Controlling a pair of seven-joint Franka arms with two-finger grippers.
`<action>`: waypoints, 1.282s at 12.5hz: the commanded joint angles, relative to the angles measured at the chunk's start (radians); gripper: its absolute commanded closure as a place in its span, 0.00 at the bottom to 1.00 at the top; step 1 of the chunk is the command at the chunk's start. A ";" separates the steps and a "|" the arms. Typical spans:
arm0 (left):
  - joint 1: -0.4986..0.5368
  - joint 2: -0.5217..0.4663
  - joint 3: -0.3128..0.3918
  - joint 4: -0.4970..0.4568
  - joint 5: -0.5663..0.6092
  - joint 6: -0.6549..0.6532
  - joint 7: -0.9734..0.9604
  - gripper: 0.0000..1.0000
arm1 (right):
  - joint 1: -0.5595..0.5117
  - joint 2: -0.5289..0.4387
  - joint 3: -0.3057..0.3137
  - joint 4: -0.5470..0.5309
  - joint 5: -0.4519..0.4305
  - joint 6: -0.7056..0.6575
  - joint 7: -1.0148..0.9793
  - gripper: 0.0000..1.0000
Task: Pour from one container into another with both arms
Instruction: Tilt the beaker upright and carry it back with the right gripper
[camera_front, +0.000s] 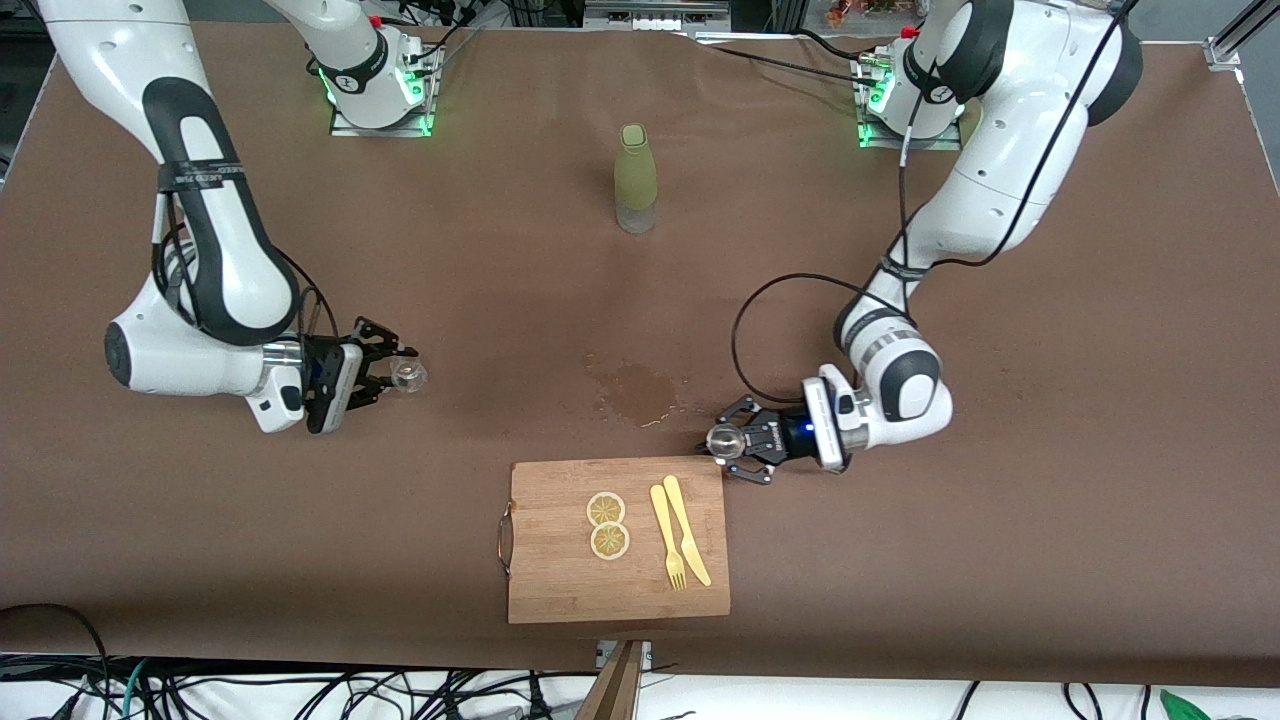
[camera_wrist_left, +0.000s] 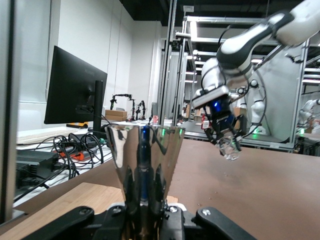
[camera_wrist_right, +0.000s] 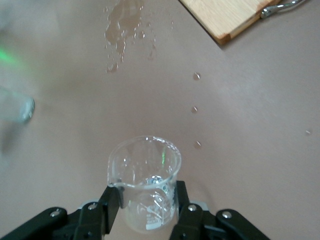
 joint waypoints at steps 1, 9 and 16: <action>0.057 -0.082 0.045 -0.099 0.099 -0.109 -0.048 1.00 | -0.076 0.019 0.016 -0.008 0.007 -0.003 -0.223 0.83; 0.326 -0.111 0.166 -0.153 0.392 -0.402 -0.063 1.00 | -0.135 0.167 -0.072 0.023 0.196 0.008 -0.734 0.79; 0.492 -0.064 0.202 -0.156 0.480 -0.483 0.029 1.00 | -0.144 0.193 -0.125 0.037 0.199 -0.003 -0.791 0.00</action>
